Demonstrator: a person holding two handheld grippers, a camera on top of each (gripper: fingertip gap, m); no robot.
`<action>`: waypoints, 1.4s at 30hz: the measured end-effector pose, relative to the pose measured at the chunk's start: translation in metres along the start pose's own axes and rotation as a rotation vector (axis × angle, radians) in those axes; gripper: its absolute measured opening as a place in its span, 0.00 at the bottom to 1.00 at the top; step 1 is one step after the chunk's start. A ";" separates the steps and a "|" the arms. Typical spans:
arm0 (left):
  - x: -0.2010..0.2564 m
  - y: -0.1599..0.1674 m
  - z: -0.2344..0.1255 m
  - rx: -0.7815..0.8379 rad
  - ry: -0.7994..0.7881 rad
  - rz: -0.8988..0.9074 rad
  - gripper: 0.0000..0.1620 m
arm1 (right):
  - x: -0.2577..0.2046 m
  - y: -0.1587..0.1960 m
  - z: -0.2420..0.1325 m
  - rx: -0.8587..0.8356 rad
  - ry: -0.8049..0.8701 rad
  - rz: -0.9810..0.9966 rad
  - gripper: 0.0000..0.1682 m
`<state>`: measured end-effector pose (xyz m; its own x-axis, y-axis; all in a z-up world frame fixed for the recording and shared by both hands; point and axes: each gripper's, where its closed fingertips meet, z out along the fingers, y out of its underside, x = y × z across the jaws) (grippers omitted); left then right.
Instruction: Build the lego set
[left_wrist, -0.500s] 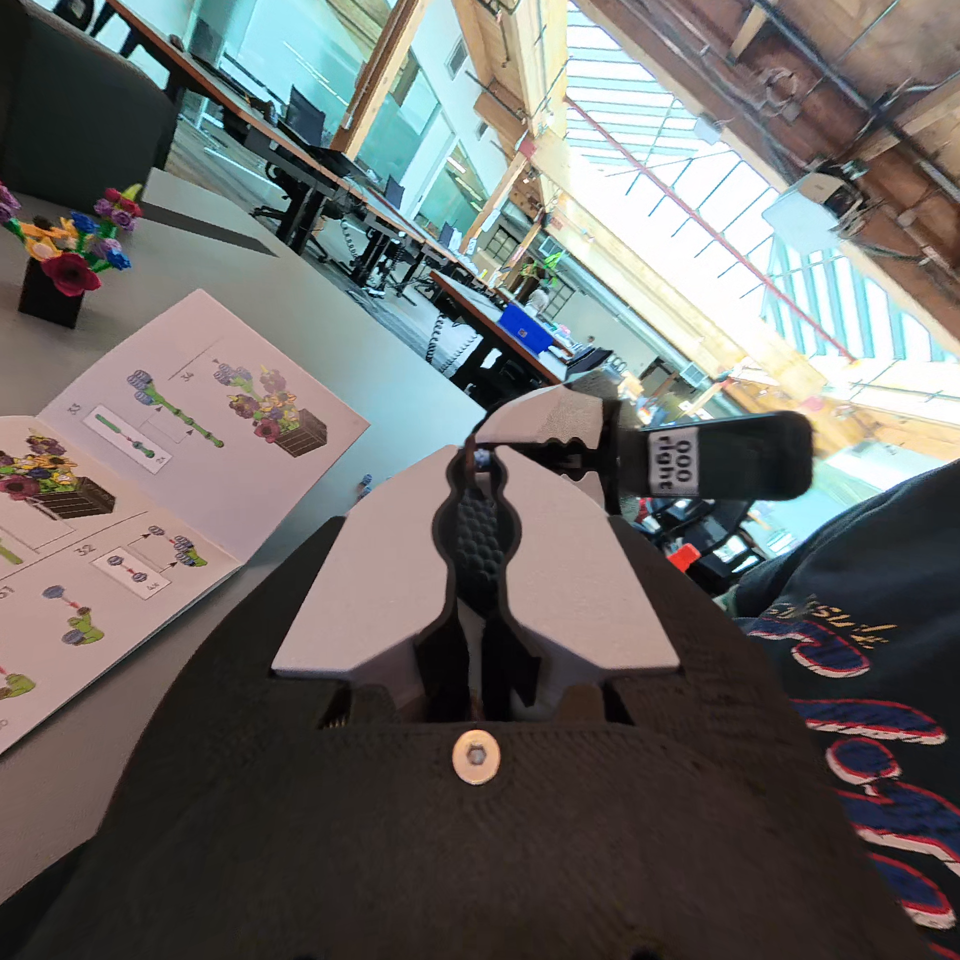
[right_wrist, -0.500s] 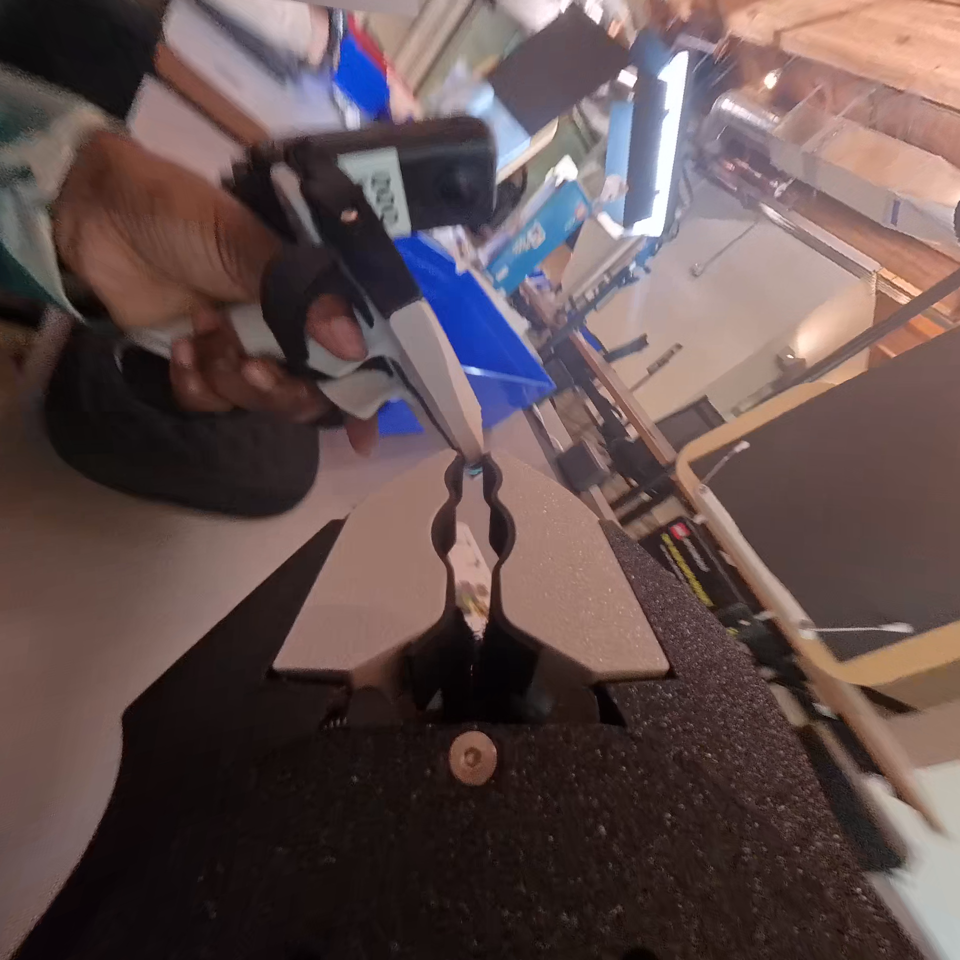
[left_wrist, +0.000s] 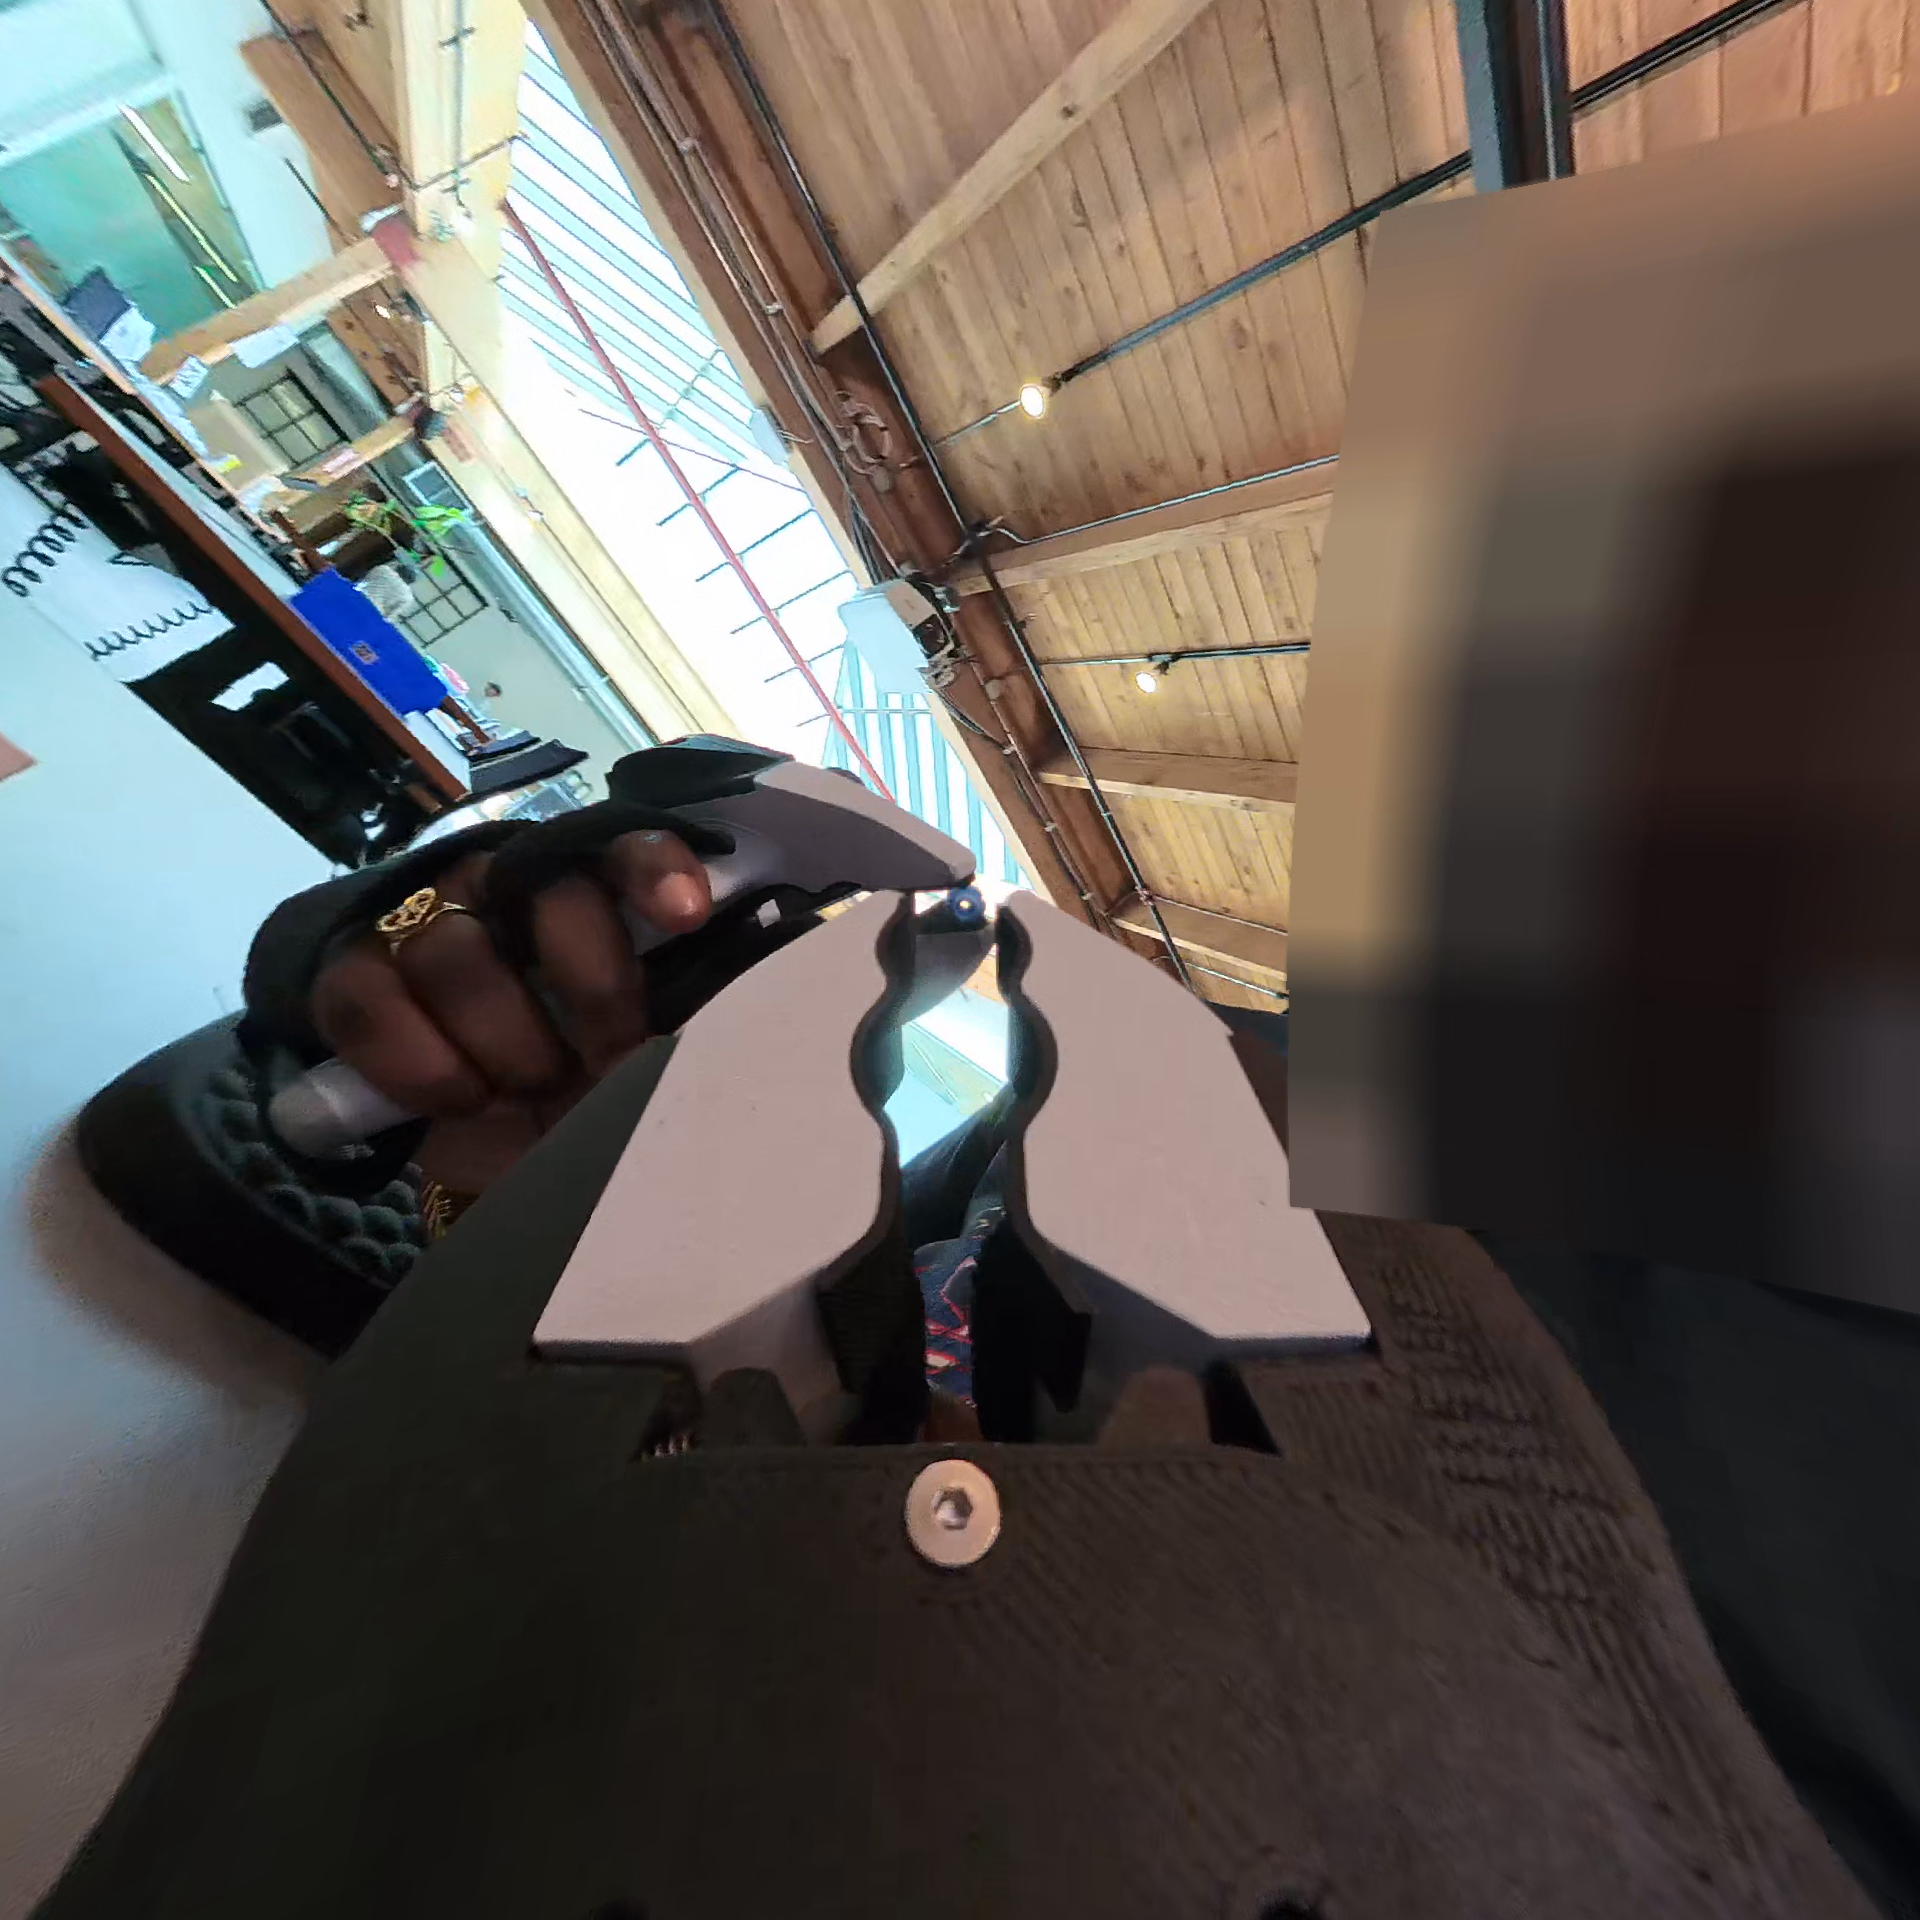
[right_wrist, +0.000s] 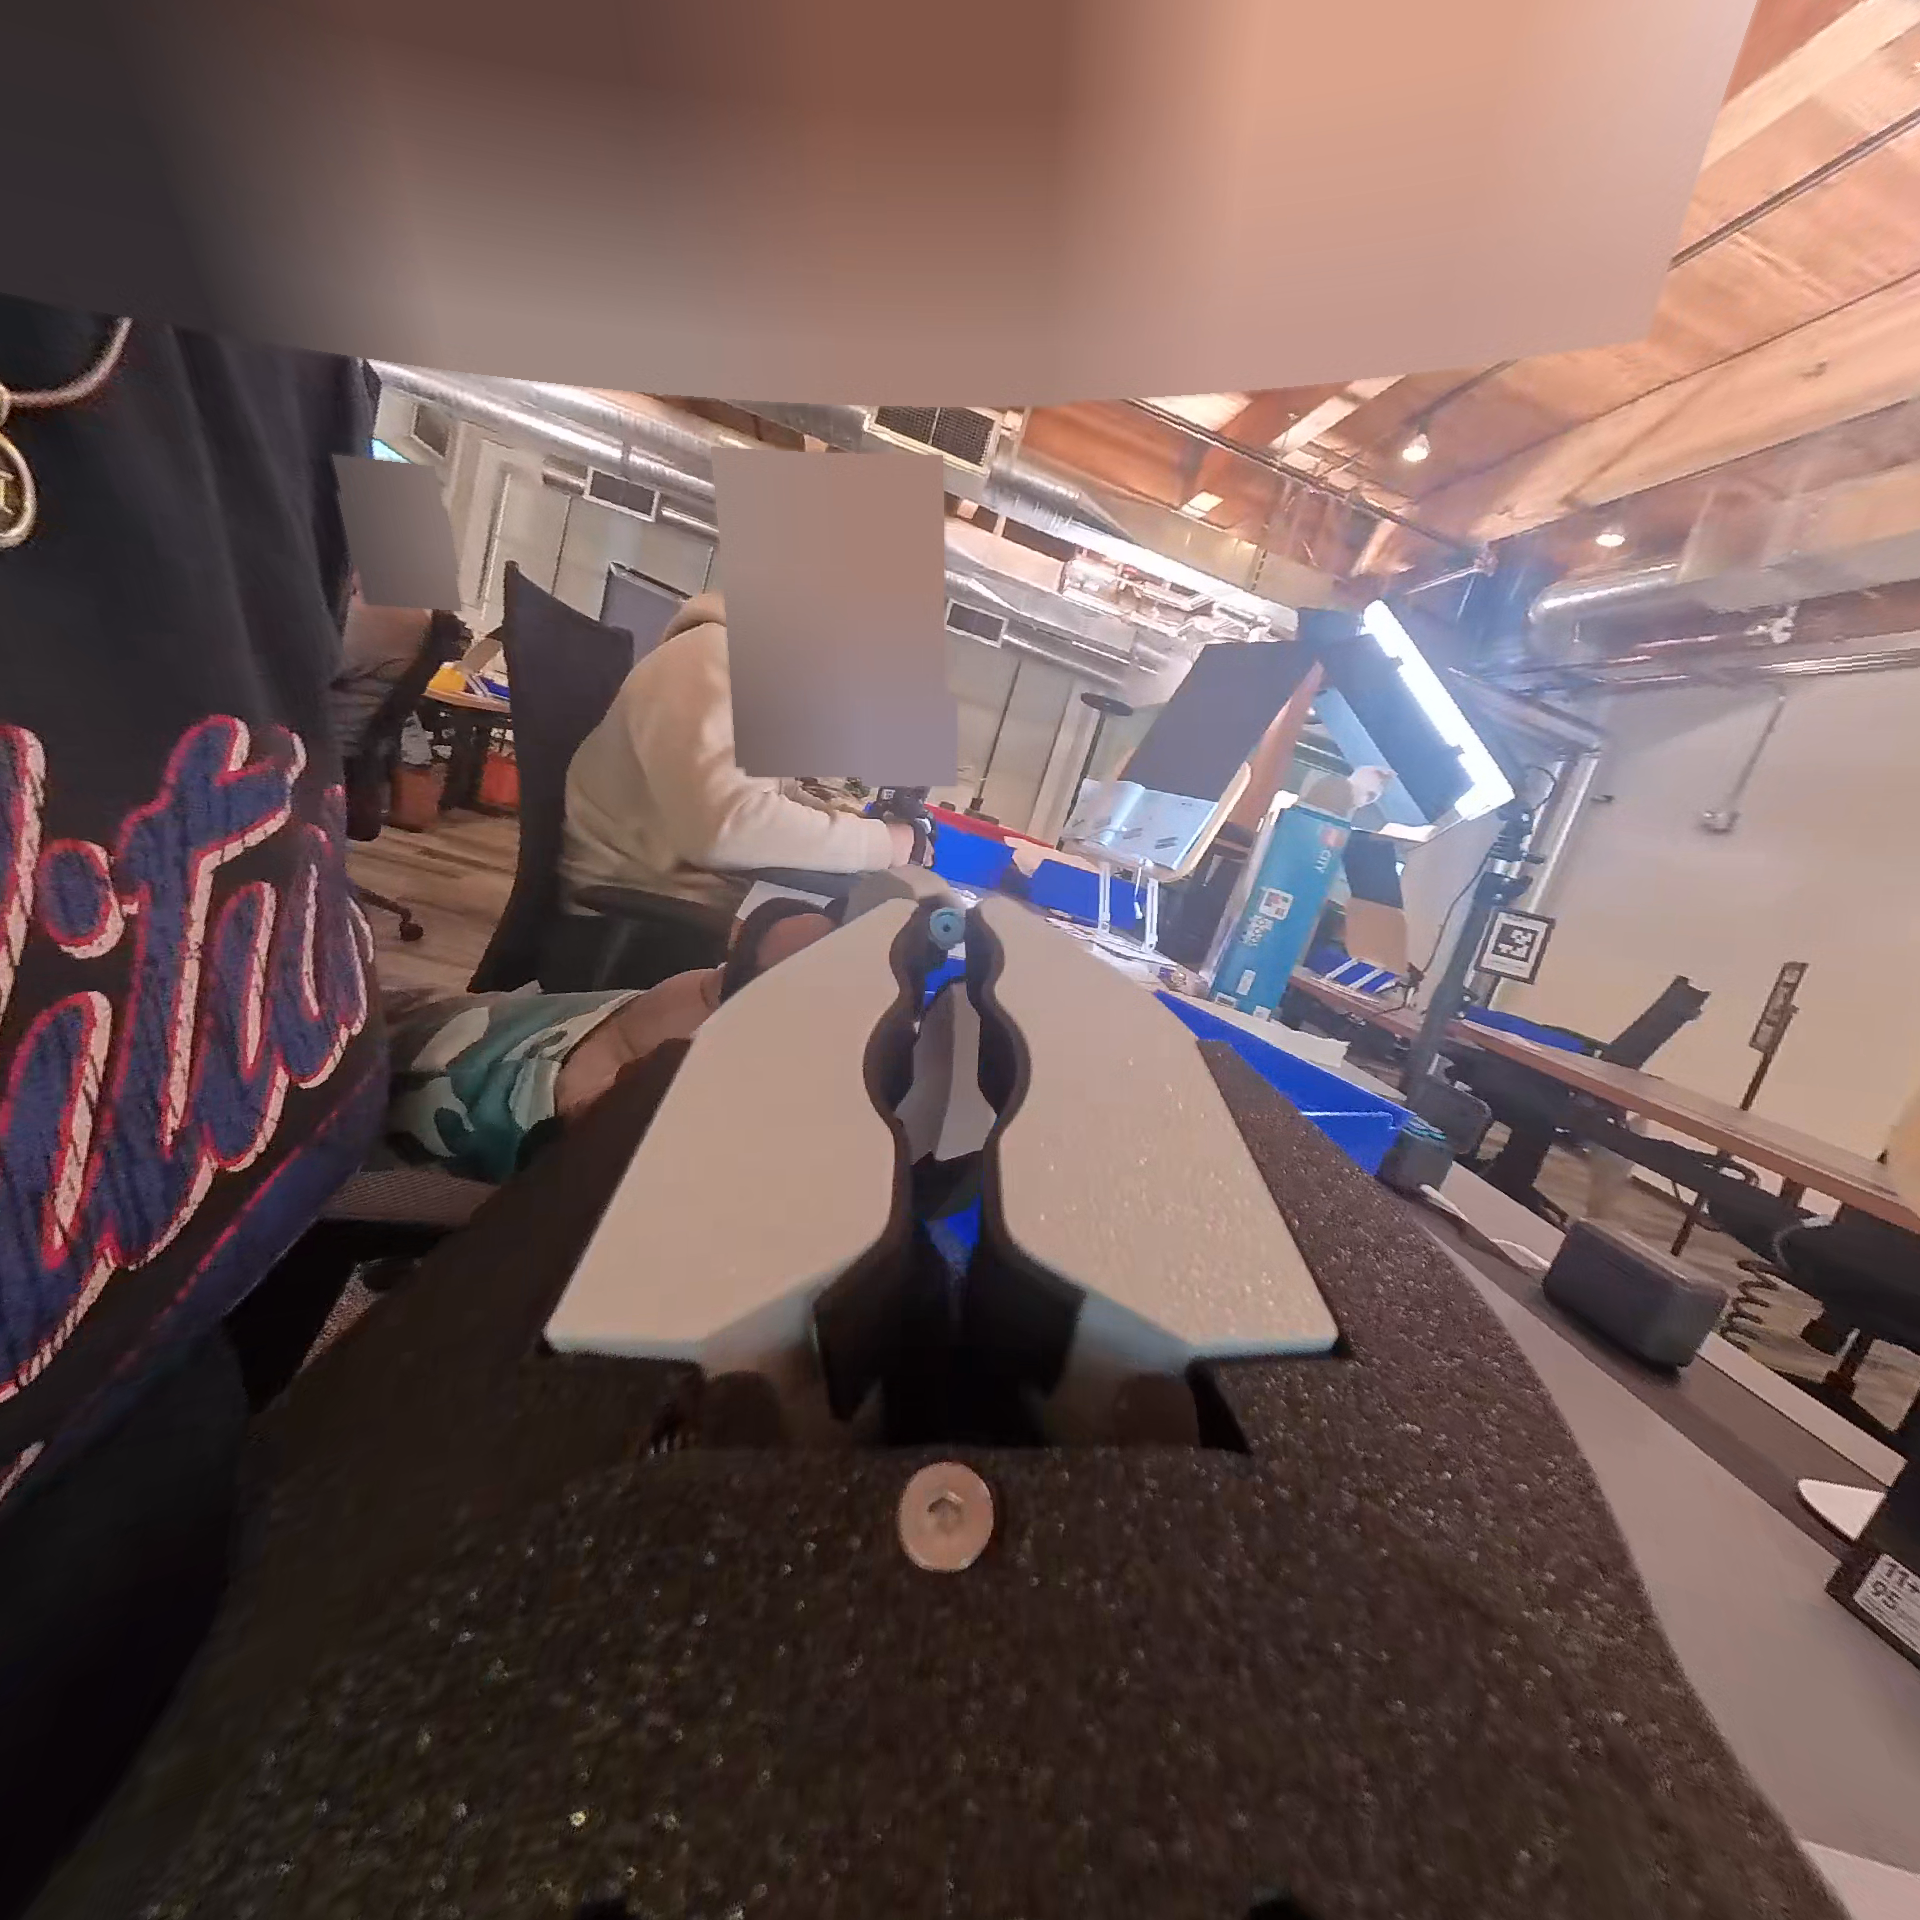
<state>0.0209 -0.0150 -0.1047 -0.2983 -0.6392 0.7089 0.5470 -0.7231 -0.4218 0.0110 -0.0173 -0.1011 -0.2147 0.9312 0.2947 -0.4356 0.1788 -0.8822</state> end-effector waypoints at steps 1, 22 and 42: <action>0.001 0.001 0.001 -0.003 0.011 -0.003 0.07 | -0.001 0.000 0.000 0.000 -0.003 0.002 0.04; -0.016 -0.002 -0.014 -0.053 -0.221 0.174 0.04 | 0.006 0.019 -0.007 -0.195 0.028 -0.106 0.04; -0.025 0.004 -0.017 -0.095 -0.281 0.170 0.04 | 0.001 0.030 -0.011 -0.323 0.009 -0.184 0.04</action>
<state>0.0168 -0.0064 -0.1334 0.0250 -0.6649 0.7466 0.4916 -0.6421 -0.5883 0.0074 -0.0078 -0.1315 -0.1505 0.8766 0.4571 -0.1673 0.4331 -0.8857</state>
